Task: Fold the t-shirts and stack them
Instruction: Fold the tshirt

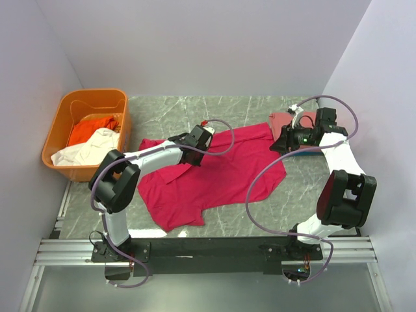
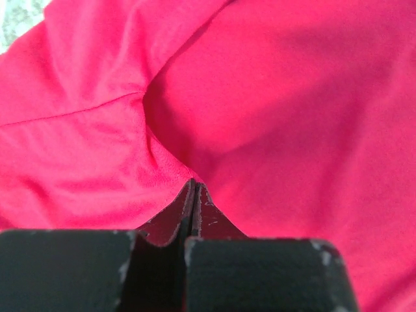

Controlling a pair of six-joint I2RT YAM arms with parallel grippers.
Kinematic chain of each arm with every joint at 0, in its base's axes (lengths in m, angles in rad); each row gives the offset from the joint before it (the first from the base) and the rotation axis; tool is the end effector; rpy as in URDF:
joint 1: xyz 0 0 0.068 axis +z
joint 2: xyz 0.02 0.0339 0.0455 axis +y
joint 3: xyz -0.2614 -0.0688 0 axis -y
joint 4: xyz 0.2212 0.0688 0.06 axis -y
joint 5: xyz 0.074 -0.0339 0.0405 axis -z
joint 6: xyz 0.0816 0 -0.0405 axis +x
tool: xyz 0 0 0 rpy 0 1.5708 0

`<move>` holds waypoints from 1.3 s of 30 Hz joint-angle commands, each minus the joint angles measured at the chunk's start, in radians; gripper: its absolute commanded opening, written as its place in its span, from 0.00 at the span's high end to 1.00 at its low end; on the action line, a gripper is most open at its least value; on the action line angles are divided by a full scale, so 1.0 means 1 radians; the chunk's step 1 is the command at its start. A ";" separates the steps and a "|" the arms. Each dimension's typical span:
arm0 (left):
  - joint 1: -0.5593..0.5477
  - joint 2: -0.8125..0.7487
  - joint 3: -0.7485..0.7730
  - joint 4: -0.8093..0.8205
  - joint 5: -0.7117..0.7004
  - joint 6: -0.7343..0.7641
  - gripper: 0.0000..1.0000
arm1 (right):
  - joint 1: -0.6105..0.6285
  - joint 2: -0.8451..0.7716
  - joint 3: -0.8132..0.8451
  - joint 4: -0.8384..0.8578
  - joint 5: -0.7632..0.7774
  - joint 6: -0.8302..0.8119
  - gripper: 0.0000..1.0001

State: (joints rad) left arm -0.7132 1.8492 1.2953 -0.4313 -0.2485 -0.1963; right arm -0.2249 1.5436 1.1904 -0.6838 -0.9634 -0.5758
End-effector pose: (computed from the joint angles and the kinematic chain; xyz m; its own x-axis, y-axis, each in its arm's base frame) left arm 0.3127 -0.2440 0.1719 -0.7218 0.3745 -0.5821 0.3982 0.9125 0.0932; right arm 0.3099 -0.0022 0.2508 -0.5514 -0.1926 -0.8117 -0.6918 0.6493 0.3159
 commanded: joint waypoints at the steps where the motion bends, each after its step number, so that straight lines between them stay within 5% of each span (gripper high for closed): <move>1: -0.006 -0.030 0.035 -0.001 0.052 0.003 0.99 | -0.011 -0.020 0.018 -0.010 -0.023 -0.013 0.46; 5: -0.006 -0.021 0.039 -0.004 0.071 0.003 0.98 | -0.013 -0.020 0.014 -0.005 -0.006 -0.015 0.46; 10: -0.003 -0.074 0.024 0.005 -0.017 -0.026 0.49 | -0.011 0.002 0.040 0.026 0.089 -0.001 0.45; 16: 0.098 -0.255 -0.036 0.058 0.030 -0.100 0.36 | 0.021 0.124 0.169 0.004 0.215 0.014 0.47; 20: 0.296 -0.340 -0.157 0.138 0.240 -0.250 0.37 | 0.056 0.180 0.205 0.033 0.307 0.016 0.48; 23: 0.423 -0.355 -0.253 0.183 0.273 -0.352 0.38 | 0.097 0.251 0.279 0.009 0.353 0.030 0.52; 27: 0.468 -0.321 -0.232 0.177 0.188 -0.431 0.41 | 0.153 0.296 0.342 0.007 0.356 0.079 0.54; 31: 0.475 -0.208 -0.148 0.117 0.097 -0.474 0.56 | 0.190 0.303 0.344 0.029 0.348 0.117 0.54; 39: 0.485 -0.081 -0.060 0.049 -0.063 -0.512 0.56 | 0.199 0.285 0.299 0.038 0.342 0.108 0.54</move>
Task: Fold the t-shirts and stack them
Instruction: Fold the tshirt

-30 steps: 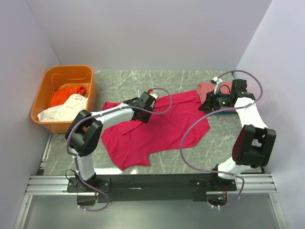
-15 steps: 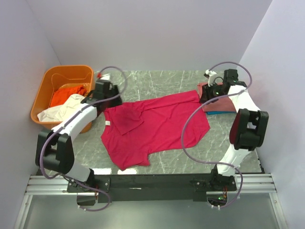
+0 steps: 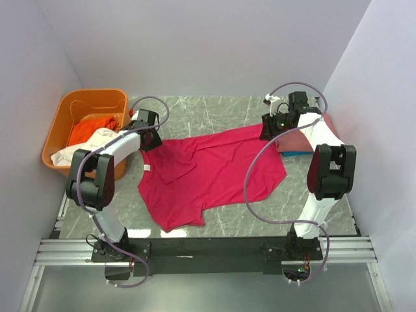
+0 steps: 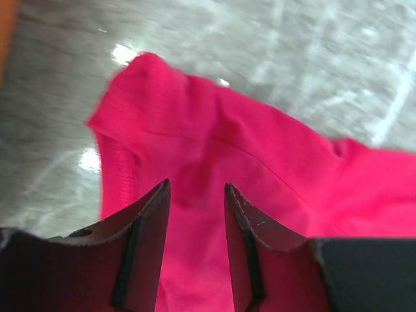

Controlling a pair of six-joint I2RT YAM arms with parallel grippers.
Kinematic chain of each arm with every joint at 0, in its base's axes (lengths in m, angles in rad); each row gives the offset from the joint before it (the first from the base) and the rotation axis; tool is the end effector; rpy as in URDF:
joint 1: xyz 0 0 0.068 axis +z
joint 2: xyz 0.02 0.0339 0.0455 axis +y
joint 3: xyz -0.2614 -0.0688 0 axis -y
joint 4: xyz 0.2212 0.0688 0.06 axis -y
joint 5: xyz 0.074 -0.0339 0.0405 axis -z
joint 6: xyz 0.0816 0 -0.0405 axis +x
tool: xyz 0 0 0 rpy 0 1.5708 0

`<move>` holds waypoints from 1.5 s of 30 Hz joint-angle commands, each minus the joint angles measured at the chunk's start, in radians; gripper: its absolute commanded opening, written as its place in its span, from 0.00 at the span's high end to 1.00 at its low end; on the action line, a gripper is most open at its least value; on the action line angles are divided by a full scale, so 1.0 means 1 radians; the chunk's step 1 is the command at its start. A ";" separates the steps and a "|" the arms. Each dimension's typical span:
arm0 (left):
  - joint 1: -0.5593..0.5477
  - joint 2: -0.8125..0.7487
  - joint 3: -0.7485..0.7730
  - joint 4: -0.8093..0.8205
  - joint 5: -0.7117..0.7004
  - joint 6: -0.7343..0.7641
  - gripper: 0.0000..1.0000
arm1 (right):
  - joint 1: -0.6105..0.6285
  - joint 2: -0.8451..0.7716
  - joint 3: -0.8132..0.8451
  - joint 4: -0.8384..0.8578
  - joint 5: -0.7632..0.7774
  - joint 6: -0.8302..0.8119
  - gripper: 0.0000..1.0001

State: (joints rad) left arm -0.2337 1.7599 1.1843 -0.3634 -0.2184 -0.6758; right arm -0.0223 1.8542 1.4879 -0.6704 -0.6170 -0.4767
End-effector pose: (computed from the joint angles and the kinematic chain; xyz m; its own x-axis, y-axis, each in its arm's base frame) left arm 0.3719 -0.0704 0.1762 -0.6760 -0.4668 -0.5702 -0.4118 0.8810 -0.2330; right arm 0.3936 0.0384 0.2203 -0.6378 -0.3601 -0.6808 -0.6403 0.7391 0.2089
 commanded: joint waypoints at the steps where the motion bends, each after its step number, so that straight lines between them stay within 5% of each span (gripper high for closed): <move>1: 0.005 0.015 0.058 -0.022 -0.113 -0.030 0.56 | -0.004 -0.023 0.002 0.022 -0.007 0.009 0.54; 20: 0.022 0.256 0.268 -0.167 -0.257 0.004 0.57 | -0.019 -0.033 -0.003 0.015 -0.052 0.015 0.54; 45: 0.083 0.323 0.327 -0.206 -0.337 0.036 0.70 | -0.021 -0.053 -0.008 -0.004 -0.069 0.009 0.55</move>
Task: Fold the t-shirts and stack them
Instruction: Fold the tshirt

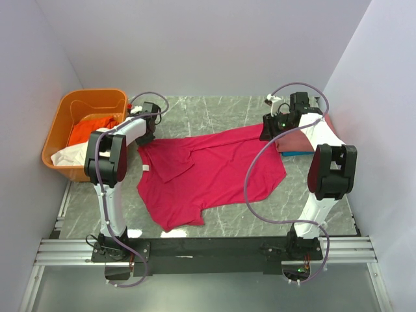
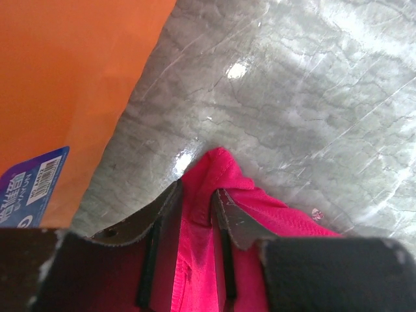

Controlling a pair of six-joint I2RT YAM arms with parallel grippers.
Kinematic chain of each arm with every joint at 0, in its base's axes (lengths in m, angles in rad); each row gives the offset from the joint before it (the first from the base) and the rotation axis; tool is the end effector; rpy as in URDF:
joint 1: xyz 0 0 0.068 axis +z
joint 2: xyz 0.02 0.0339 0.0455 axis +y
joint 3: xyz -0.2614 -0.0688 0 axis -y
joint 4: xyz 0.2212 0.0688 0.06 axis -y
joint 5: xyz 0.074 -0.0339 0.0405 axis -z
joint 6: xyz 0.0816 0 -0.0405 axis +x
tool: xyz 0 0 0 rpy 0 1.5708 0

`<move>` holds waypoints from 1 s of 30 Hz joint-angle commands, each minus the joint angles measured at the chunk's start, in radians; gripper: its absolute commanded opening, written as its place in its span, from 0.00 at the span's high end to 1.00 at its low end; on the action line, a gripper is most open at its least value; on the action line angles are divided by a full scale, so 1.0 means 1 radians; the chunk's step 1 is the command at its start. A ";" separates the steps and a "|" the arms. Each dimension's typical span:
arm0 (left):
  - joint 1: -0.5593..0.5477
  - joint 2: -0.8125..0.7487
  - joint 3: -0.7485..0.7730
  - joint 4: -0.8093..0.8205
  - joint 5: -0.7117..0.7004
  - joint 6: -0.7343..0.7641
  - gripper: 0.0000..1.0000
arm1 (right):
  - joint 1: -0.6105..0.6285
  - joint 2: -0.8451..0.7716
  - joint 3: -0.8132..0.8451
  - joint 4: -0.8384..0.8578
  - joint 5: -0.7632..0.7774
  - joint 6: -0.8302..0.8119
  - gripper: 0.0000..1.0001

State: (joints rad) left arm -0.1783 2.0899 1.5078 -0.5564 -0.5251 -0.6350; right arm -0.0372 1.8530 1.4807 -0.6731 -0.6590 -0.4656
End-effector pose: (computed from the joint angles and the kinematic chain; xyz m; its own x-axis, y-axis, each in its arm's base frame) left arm 0.4285 -0.0357 0.1377 -0.6878 -0.3976 -0.6073 -0.5729 0.8111 0.1179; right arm 0.3917 0.0354 0.2202 -0.6479 -0.3311 -0.6860 -0.6361 0.7306 0.2482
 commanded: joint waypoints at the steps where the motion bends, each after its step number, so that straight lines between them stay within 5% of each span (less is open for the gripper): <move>1: 0.028 -0.007 0.002 -0.013 -0.033 -0.006 0.70 | -0.006 -0.052 0.003 -0.002 -0.025 -0.002 0.55; 19: 0.046 -0.021 0.084 -0.053 -0.038 0.037 0.68 | -0.006 -0.055 -0.005 -0.022 -0.022 -0.024 0.55; 30: 0.046 -0.223 -0.024 0.062 0.278 0.129 0.53 | -0.006 -0.115 -0.030 -0.054 -0.010 -0.062 0.55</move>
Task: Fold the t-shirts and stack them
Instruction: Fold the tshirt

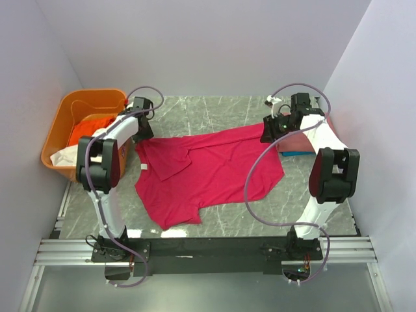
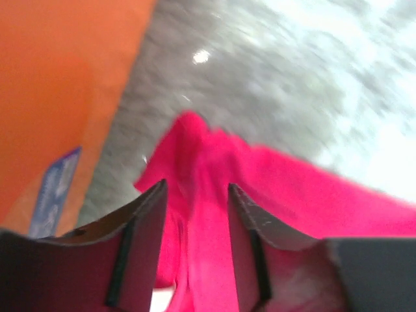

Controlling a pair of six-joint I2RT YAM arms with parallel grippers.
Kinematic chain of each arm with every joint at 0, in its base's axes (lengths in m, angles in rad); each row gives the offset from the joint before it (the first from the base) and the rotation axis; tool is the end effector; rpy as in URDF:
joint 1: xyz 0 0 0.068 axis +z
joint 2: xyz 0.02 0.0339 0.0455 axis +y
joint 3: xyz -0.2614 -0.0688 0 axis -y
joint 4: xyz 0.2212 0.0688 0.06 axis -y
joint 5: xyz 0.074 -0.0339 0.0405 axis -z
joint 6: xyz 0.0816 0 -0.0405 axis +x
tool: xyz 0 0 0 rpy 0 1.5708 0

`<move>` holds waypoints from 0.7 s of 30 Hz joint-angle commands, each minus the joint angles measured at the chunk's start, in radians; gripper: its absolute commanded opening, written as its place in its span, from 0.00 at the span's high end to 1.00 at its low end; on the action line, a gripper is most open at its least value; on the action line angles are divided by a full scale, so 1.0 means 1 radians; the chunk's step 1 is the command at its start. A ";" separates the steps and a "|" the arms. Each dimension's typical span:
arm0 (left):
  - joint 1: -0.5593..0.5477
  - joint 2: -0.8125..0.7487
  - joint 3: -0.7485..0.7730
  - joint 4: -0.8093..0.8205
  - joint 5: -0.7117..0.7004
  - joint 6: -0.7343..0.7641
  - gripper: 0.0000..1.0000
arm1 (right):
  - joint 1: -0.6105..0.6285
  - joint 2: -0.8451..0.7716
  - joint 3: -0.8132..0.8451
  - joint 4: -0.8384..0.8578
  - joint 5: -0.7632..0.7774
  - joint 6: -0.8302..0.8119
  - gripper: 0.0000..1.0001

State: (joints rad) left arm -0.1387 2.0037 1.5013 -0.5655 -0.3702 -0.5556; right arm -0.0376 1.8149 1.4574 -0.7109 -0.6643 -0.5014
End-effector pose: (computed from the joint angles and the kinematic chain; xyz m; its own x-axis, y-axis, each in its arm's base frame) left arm 0.4247 -0.0295 0.1654 -0.7141 -0.3968 -0.5767 -0.4949 0.8688 0.0151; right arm 0.3796 0.0361 0.2248 -0.6396 -0.3546 -0.6820 -0.6551 0.7156 0.2424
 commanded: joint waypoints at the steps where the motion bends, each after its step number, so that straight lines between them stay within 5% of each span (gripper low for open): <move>1: 0.007 -0.169 -0.024 0.076 0.143 0.055 0.51 | -0.005 -0.084 -0.008 -0.018 -0.006 -0.032 0.55; 16: 0.008 -0.558 -0.288 0.211 0.378 0.134 0.38 | 0.005 -0.227 -0.126 -0.294 -0.130 -0.440 0.53; 21: 0.008 -0.733 -0.458 0.268 0.607 0.148 0.35 | 0.007 -0.350 -0.268 -0.375 -0.208 -0.670 0.53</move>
State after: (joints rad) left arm -0.1322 1.3773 1.1255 -0.3496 0.0387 -0.4377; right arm -0.0368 1.5661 1.2446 -0.9848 -0.7921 -0.9752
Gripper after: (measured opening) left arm 0.634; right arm 0.475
